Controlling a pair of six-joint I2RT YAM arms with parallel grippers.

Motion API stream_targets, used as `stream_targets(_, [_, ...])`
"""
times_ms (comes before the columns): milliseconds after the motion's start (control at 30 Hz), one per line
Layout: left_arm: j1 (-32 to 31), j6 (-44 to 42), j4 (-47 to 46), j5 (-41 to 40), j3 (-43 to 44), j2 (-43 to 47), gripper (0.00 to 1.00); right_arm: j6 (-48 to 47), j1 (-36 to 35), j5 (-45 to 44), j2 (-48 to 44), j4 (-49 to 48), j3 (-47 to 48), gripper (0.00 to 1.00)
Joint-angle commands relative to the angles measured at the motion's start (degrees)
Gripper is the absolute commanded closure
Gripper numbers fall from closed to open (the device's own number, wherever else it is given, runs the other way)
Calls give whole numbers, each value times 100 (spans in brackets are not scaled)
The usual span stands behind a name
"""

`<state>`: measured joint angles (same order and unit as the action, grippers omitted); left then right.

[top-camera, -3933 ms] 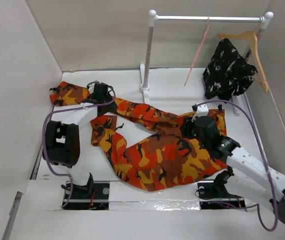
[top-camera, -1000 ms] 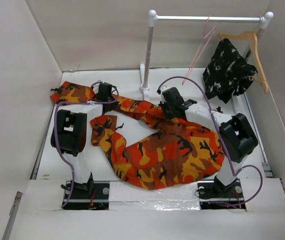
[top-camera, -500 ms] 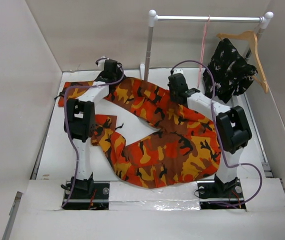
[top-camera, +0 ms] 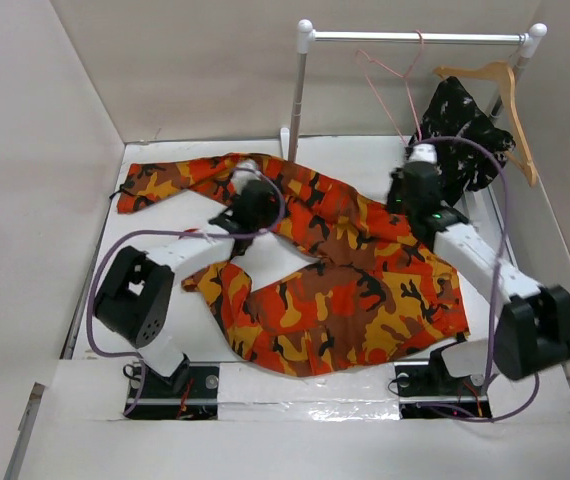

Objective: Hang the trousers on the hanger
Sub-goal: Flatten out the trousers at the center of the board.

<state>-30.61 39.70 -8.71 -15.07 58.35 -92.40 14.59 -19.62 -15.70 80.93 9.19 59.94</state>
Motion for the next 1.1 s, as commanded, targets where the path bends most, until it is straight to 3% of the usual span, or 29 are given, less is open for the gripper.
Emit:
stream_targets(0, [-875, -33, -316, -216, -446, -93, 37, 613, 1113, 505, -726, -680, -927, 96])
stream_targets(100, [-1401, 134, -517, -66, -710, -182, 37, 834, 1907, 1172, -1184, -1085, -1606, 100])
stream_targets(133, [-1534, 152, -587, -75, -772, -173, 37, 861, 2344, 1244, -1228, -1217, -1713, 73])
stream_targets(200, [-1824, 152, -623, -171, -843, -199, 37, 861, 2742, 1455, -1150, -1288, -1854, 48])
stream_targets(233, [-1887, 134, -606, -180, -825, -234, 36, 853, 3135, 1526, -1053, -1193, -1846, 28])
stream_targets(333, [-2036, 64, -526, -171, -798, -393, 36, 782, 3604, 2193, -483, -1192, -1767, 13])
stream_targets(433, [-2089, 73, -719, -137, -1053, -410, 37, 844, 3895, 2422, -25, -1340, -1811, 13])
stream_targets(767, [-2405, 204, -1229, -119, -1677, -332, 59, 1019, 4018, 3565, 908, -1525, -1714, 26])
stream_targets(800, [-2406, 196, -1238, -136, -1712, -314, 63, 1054, 4071, 3618, 907, -1543, -1749, 33])
stream_targets(833, [-2406, 196, -1238, -137, -1739, -296, 69, 1055, 4132, 3644, 907, -1508, -1758, 48])
stream_targets(867, [-2406, 187, -1273, -119, -1765, -261, 81, 1063, 4133, 3662, 899, -1543, -1793, 56])
stream_targets(900, [-2406, 178, -1352, -102, -1844, -244, 86, 1133, 4220, 3610, 768, -1595, -1854, 69])
stream_targets(933, [-2458, 178, -1379, -75, -1879, -226, 91, 1186, 4220, 3531, 636, -1674, -2029, 92])
stream_targets(967, [-2458, 187, -1388, -58, -1923, -174, 99, 1213, 4290, 3426, 487, -1718, -2091, 95])
stream_targets(1067, [-2607, 222, -1502, 83, -2073, -59, 100, 1231, 4291, 2715, -163, -1351, -1961, 100])
